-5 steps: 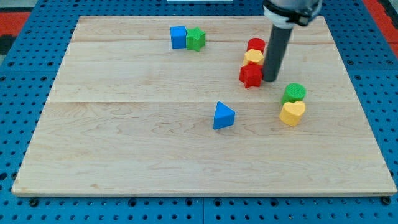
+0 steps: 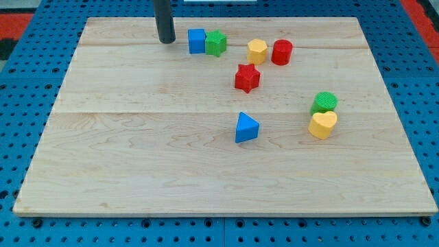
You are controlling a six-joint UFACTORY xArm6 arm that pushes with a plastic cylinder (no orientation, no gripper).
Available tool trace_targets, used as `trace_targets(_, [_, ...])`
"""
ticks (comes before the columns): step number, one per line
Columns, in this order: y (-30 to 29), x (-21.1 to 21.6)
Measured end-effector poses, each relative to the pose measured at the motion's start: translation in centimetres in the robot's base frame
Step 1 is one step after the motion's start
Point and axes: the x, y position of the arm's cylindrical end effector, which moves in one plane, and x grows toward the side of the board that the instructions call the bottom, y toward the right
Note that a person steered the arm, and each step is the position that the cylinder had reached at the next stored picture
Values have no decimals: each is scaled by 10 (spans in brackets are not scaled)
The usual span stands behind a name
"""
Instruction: Push the blue cube along with the green star into the yellow hexagon
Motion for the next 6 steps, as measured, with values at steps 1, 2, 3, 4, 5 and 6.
trace_targets(1, [23, 0])
trace_targets(2, [55, 4])
trace_targets(3, [89, 12])
trace_targets(4, [80, -1])
trace_targets(5, [80, -1])
trace_targets(6, [112, -15])
